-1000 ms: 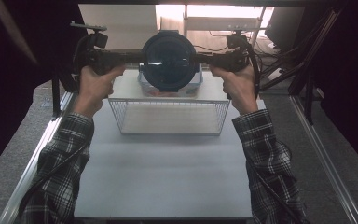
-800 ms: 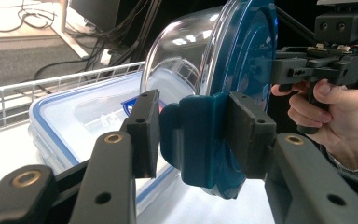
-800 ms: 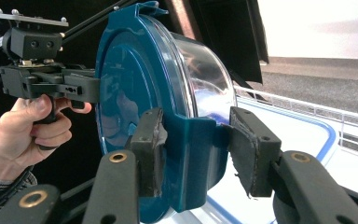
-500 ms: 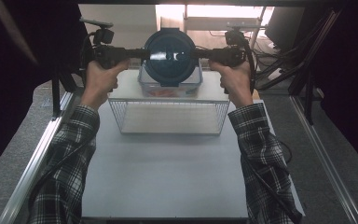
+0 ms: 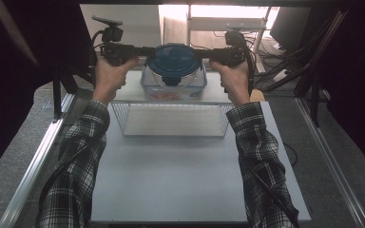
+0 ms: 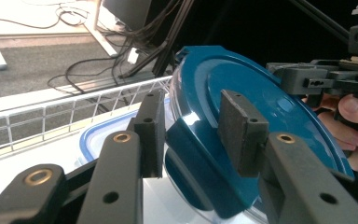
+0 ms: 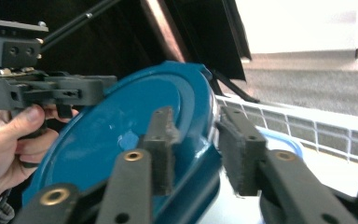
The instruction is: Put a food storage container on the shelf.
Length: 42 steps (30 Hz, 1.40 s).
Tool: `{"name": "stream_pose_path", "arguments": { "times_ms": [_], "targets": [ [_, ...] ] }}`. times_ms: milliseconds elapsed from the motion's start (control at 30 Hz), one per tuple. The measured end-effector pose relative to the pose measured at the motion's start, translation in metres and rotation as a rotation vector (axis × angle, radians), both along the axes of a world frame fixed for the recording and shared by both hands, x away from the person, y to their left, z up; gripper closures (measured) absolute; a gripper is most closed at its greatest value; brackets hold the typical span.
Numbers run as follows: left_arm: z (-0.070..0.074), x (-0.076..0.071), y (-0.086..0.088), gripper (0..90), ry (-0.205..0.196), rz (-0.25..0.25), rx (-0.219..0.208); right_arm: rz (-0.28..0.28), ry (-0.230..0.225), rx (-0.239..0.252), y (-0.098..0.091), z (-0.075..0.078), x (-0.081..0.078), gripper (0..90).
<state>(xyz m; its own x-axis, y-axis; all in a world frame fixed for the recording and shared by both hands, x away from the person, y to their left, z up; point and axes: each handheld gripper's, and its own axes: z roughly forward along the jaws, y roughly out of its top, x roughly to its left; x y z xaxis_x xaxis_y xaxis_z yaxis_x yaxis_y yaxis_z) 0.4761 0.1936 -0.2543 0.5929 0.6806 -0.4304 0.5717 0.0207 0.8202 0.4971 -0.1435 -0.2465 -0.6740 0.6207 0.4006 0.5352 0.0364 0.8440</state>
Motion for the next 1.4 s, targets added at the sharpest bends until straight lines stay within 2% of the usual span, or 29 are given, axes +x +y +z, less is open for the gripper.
{"name": "stream_pose_path", "arguments": {
  "times_ms": [67, 133, 167, 200, 267, 367, 433, 533, 600, 700, 833, 900, 1033, 1167, 1333, 1400],
  "targets": [
    [0.001, -0.002, -0.002, 62.0, -0.009, 0.011, 0.018, -0.024, -0.031, -0.036, 0.003, 0.002, -0.002, 66.8],
    [0.005, -0.007, -0.005, 62.1, -0.054, 0.046, 0.073, -0.065, -0.073, -0.084, 0.007, 0.005, -0.006, 66.0],
    [0.007, -0.012, -0.005, 61.2, -0.076, 0.058, 0.085, -0.083, -0.106, -0.115, 0.008, 0.007, -0.009, 66.7],
    [0.008, -0.014, -0.003, 60.3, -0.086, 0.057, 0.077, -0.087, -0.136, -0.140, 0.008, 0.010, -0.013, 68.0],
    [0.011, -0.023, 0.002, 61.9, -0.109, 0.048, 0.063, -0.092, -0.173, -0.154, 0.005, 0.015, -0.023, 72.4],
    [0.011, -0.041, 0.010, 68.1, -0.138, 0.027, 0.053, -0.074, -0.204, -0.164, -0.001, 0.021, -0.040, 80.6],
    [0.007, -0.054, 0.012, 74.5, -0.162, 0.030, 0.078, -0.052, -0.223, -0.191, -0.004, 0.019, -0.054, 85.7],
    [-0.004, -0.069, 0.012, 82.1, -0.175, 0.013, 0.112, -0.026, -0.219, -0.217, -0.006, 0.010, -0.066, 88.3],
    [-0.012, -0.074, 0.010, 85.2, -0.167, -0.015, 0.122, -0.010, -0.211, -0.230, -0.005, 0.002, -0.071, 88.8],
    [-0.022, -0.072, 0.000, 87.1, -0.140, -0.037, 0.169, 0.008, -0.182, -0.242, -0.002, -0.011, -0.068, 89.1],
    [-0.026, -0.063, -0.009, 86.9, -0.133, -0.024, 0.190, -0.003, -0.170, -0.254, 0.004, -0.018, -0.060, 89.1],
    [-0.026, -0.060, -0.010, 88.0, -0.132, -0.011, 0.184, -0.023, -0.172, -0.267, 0.005, -0.018, -0.056, 89.0],
    [-0.023, -0.053, -0.011, 87.5, -0.123, 0.008, 0.169, -0.032, -0.154, -0.236, 0.004, -0.019, -0.048, 89.0],
    [-0.021, -0.050, -0.013, 87.0, -0.118, 0.015, 0.184, -0.058, -0.151, -0.240, 0.006, -0.018, -0.041, 89.0],
    [-0.025, -0.060, -0.011, 80.4, -0.131, -0.016, 0.174, -0.052, -0.151, -0.240, 0.003, -0.021, -0.043, 85.3],
    [-0.028, -0.065, -0.009, 72.3, -0.135, -0.024, 0.169, -0.048, -0.155, -0.226, 0.001, -0.023, -0.047, 79.2]
  ]
}}
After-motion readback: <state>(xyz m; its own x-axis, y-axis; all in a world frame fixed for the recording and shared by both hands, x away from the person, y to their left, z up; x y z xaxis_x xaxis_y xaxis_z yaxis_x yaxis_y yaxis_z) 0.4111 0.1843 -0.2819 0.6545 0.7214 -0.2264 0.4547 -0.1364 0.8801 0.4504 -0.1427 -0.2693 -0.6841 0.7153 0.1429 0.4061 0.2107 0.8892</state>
